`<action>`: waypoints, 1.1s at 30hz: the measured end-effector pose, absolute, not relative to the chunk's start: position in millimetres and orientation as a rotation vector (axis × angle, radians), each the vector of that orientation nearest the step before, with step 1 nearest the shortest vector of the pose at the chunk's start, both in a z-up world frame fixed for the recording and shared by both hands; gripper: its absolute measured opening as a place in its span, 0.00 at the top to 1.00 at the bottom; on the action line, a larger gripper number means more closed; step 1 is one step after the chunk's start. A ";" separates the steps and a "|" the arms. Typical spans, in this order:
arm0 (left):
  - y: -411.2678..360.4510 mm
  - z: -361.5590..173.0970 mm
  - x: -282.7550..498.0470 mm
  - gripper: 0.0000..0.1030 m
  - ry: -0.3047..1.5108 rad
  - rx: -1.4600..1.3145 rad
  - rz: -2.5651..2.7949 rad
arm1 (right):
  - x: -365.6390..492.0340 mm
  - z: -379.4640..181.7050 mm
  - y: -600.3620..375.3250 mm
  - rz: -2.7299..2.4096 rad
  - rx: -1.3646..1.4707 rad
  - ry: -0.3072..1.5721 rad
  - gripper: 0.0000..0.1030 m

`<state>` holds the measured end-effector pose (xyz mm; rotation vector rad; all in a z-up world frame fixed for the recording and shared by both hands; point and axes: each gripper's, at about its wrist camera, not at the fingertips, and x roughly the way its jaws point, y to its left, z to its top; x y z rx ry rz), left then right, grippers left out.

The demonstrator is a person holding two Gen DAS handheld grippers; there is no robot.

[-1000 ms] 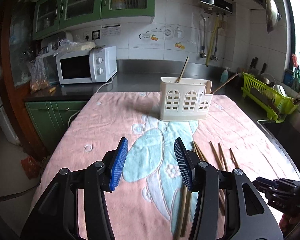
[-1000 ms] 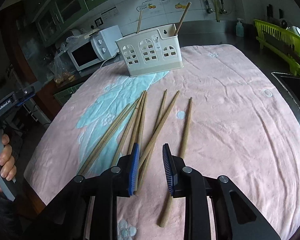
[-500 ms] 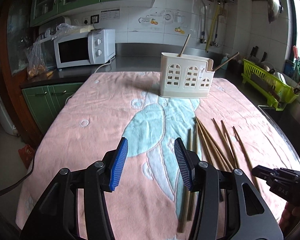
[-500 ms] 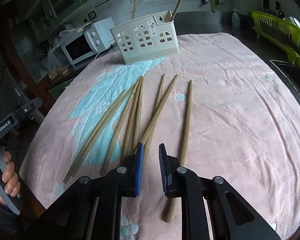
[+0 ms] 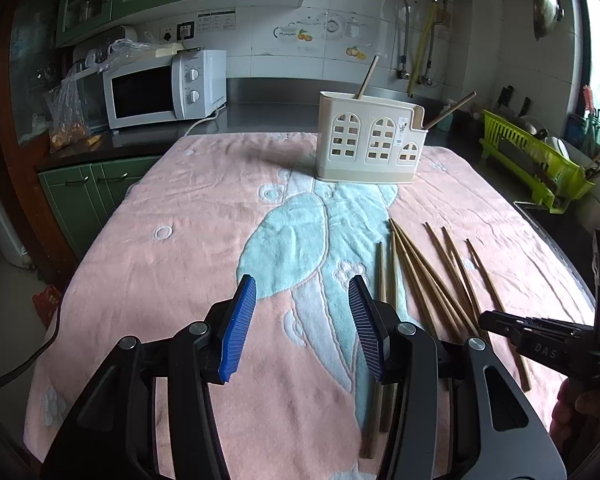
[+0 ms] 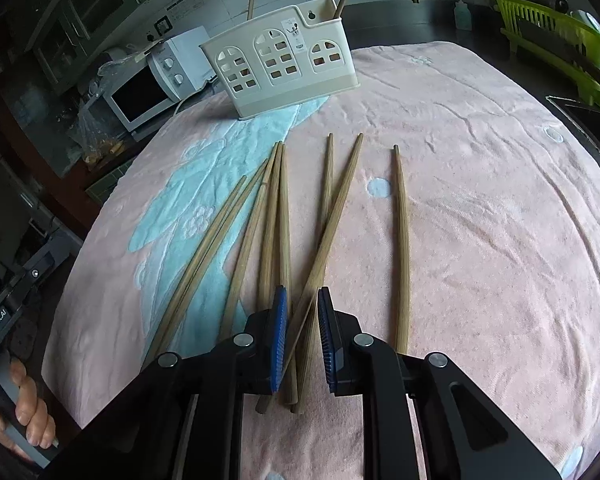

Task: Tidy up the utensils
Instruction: 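Close the right gripper on a chopstick while the left gripper grasps another chopstick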

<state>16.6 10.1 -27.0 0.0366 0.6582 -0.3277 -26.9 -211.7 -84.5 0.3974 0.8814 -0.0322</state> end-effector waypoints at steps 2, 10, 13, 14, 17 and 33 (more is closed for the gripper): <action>10.1 -29.2 16.4 0.52 0.664 0.034 -0.332 | -25.5 -87.5 -212.6 -0.036 0.405 0.889 0.85; 8.9 -34.3 14.7 0.52 0.674 0.048 -0.343 | -27.4 -88.1 -212.9 -0.042 0.408 0.880 0.93; 7.3 -36.5 14.1 0.52 0.682 0.058 -0.354 | -29.4 -86.0 -214.0 -0.049 0.393 0.874 0.94; 6.2 -37.6 13.8 0.52 0.685 0.062 -0.358 | -30.4 -85.5 -215.0 -0.054 0.390 0.870 0.94; 2.8 -41.7 11.1 0.52 0.694 0.076 -0.379 | -33.5 -85.0 -219.4 -0.078 0.382 0.857 0.94; -14.0 -85.9 0.1 0.63 0.828 0.160 -0.545 | -36.6 -94.8 -222.8 -0.122 0.322 0.865 0.93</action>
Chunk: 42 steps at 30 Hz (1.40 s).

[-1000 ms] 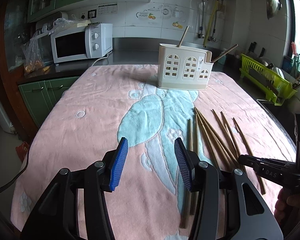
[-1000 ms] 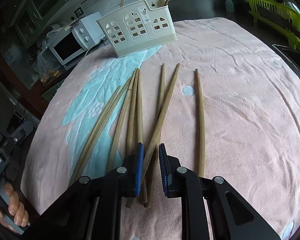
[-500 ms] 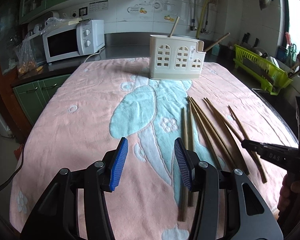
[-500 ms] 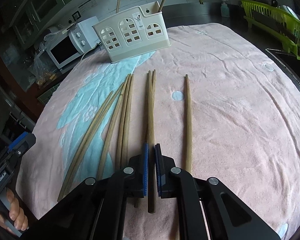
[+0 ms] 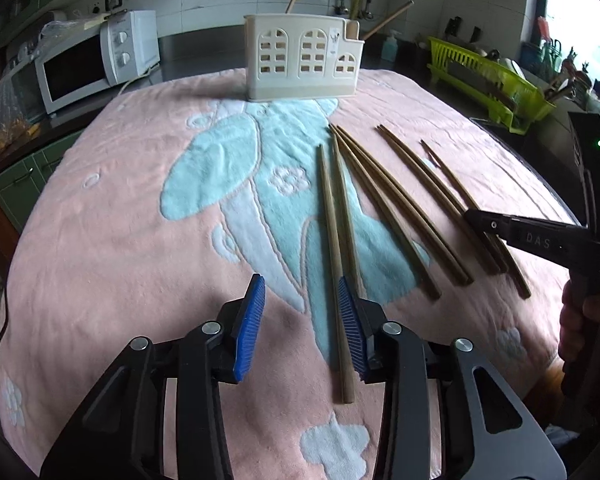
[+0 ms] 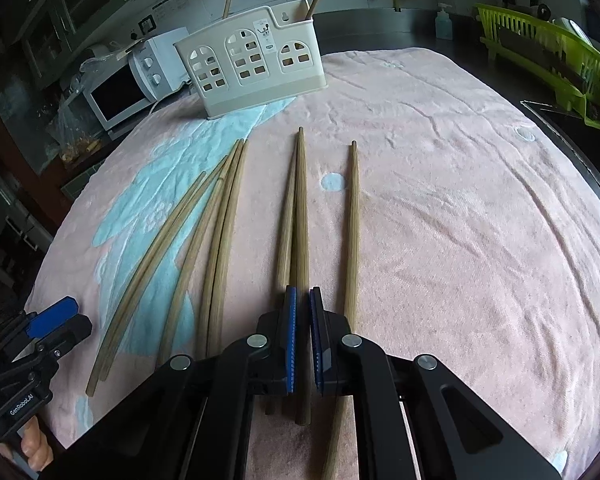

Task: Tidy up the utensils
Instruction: 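Close the right gripper on a chopstick while the left gripper grasps another chopstick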

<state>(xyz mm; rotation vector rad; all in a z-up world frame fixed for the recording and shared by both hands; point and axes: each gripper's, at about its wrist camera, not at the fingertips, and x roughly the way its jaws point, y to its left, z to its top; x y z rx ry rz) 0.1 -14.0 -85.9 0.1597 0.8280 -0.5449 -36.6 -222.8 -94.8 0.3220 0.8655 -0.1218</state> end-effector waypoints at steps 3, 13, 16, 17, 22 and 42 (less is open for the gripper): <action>-18.6 -89.5 0.0 0.63 0.840 0.166 -0.555 | -37.0 -95.0 -220.9 -0.121 0.306 0.868 0.93; -33.1 -97.4 0.9 0.73 0.854 0.203 -0.542 | -43.5 -94.2 -217.7 -0.118 0.284 0.865 0.90; -40.5 -101.9 -1.7 0.74 0.851 0.234 -0.527 | -45.4 -94.0 -215.4 -0.108 0.279 0.866 0.86; -42.6 -101.5 -2.7 0.77 0.844 0.249 -0.520 | -46.6 -94.3 -214.7 -0.108 0.275 0.867 0.86; -42.5 -100.7 0.2 0.85 0.842 0.255 -0.497 | -52.0 -94.8 -215.3 -0.104 0.268 0.868 0.85; -43.9 -100.2 7.3 0.85 0.887 0.260 -0.521 | -62.5 -95.3 -204.1 -0.099 0.143 0.861 0.93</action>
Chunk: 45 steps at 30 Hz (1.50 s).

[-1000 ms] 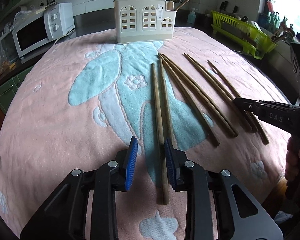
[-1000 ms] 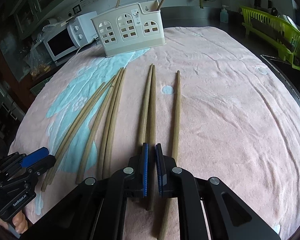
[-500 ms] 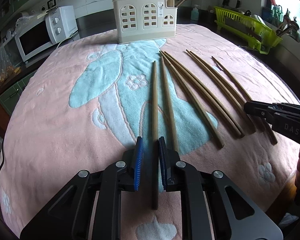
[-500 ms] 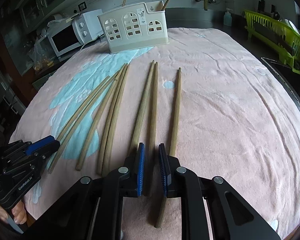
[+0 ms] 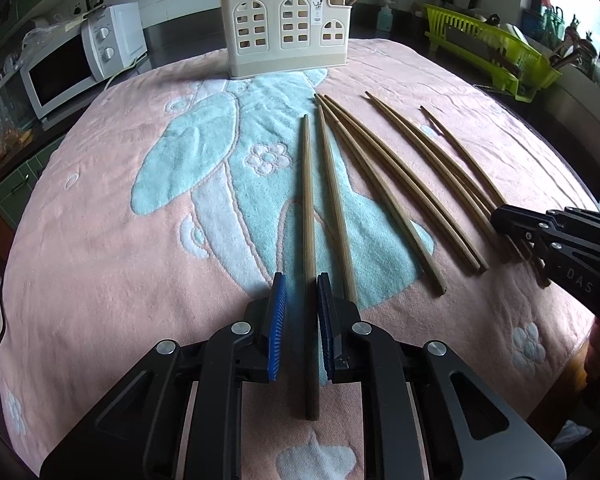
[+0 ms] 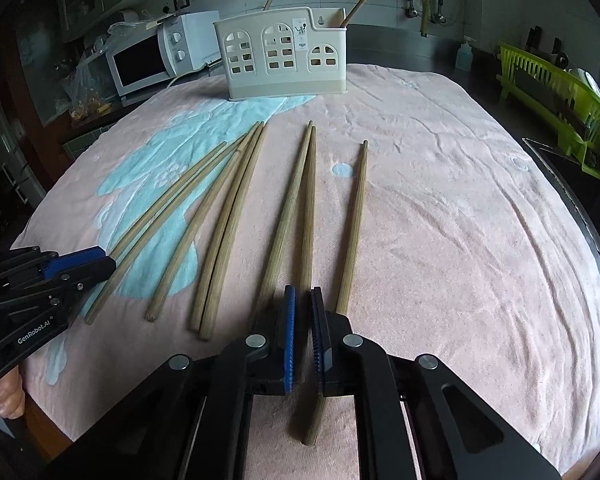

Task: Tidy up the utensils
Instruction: 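Close the right gripper on a chopstick while the left gripper grasps another chopstick, then lift both held chopsticks upright and carry them over the white holder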

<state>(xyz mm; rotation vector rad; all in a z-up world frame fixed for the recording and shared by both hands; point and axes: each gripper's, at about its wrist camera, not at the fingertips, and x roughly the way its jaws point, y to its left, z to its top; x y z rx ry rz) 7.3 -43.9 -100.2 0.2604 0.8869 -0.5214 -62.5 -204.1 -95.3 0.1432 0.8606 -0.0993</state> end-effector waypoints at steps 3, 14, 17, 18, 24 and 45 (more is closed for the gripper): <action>-42.7 -99.8 7.5 0.86 0.889 0.251 -0.520 | -66.4 -90.1 -203.8 -0.096 0.139 0.842 0.93; -30.9 -76.0 5.6 0.95 0.818 0.145 -0.549 | -79.8 -43.5 -209.4 -0.084 0.131 0.710 0.93; -27.1 -65.1 4.4 0.95 0.781 0.114 -0.566 | -80.3 -27.7 -209.6 -0.079 0.120 0.666 0.93; -26.7 -62.4 4.1 0.95 0.771 0.106 -0.570 | -80.2 -22.9 -210.0 -0.076 0.118 0.653 0.93; -25.1 -46.2 6.5 0.95 0.713 0.058 -0.578 | -75.0 0.4 -212.5 -0.051 0.116 0.588 0.93; -40.5 31.3 76.4 0.95 0.611 0.013 -0.584 | 2.9 82.6 -261.3 0.066 0.100 0.523 0.94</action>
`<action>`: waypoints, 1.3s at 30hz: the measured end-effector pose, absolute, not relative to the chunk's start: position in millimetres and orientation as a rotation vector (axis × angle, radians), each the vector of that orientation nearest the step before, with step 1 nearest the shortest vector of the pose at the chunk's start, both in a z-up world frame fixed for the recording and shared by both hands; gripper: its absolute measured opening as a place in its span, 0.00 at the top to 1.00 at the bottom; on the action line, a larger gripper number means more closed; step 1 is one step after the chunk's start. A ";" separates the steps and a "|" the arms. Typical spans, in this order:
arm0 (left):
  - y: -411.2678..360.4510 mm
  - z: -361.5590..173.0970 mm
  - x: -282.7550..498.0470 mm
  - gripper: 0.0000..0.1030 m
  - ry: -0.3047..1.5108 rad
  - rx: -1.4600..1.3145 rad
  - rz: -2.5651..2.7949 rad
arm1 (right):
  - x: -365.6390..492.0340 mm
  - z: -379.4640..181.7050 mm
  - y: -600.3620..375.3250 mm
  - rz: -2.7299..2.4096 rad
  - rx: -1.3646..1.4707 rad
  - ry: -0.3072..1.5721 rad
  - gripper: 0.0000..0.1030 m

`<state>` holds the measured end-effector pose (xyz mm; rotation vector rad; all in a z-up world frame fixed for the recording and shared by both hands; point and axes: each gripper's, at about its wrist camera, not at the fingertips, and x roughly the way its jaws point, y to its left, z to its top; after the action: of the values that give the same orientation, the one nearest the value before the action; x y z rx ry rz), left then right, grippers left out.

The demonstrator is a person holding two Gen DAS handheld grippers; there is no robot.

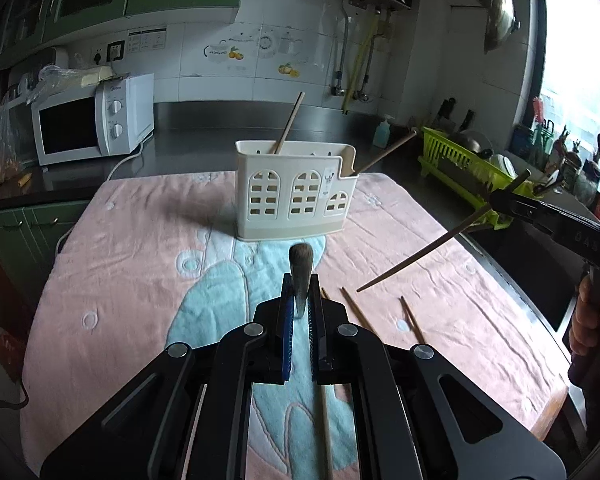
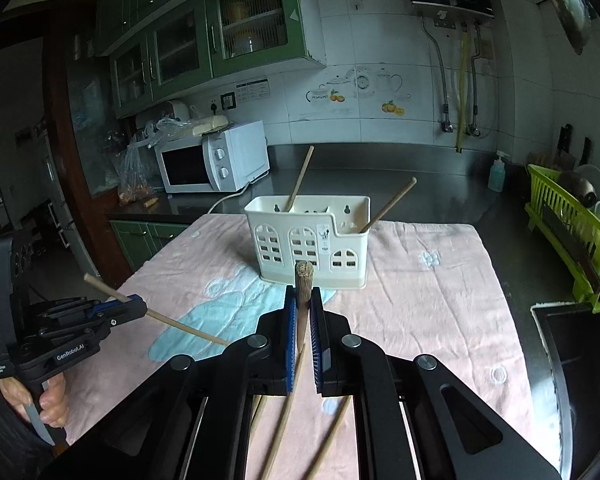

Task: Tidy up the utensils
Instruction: 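Lift both held chopsticks upright and carry them over the white holder, then drop the chopsticks into the holder and open both grippers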

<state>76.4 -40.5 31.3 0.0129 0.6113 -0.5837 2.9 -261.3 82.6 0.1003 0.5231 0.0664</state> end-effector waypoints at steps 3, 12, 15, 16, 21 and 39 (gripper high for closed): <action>-43.6 47.5 89.6 0.95 0.592 0.015 -0.581 | 17.0 99.6 -270.4 0.075 0.098 0.522 0.94; -57.2 111.0 133.7 0.95 0.507 0.022 -0.550 | 60.8 155.8 -293.8 0.081 0.050 0.499 0.94; -62.8 136.4 149.0 0.95 0.456 0.015 -0.534 | 77.1 170.3 -298.0 0.067 0.024 0.489 0.94; -64.3 146.1 155.5 0.95 0.433 0.007 -0.526 | 83.3 173.5 -299.1 0.058 0.013 0.486 0.94; -72.6 180.3 188.4 0.95 0.352 -0.039 -0.494 | 115.6 184.1 -305.4 0.041 0.004 0.477 0.94; -111.3 140.4 296.3 0.95 0.450 -0.083 -0.410 | 189.9 140.2 -312.5 0.041 -0.004 0.597 0.93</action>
<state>296.3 -111.3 140.4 -0.0830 0.4497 -0.4098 189.9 -312.5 140.2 -0.0038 0.5969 0.0408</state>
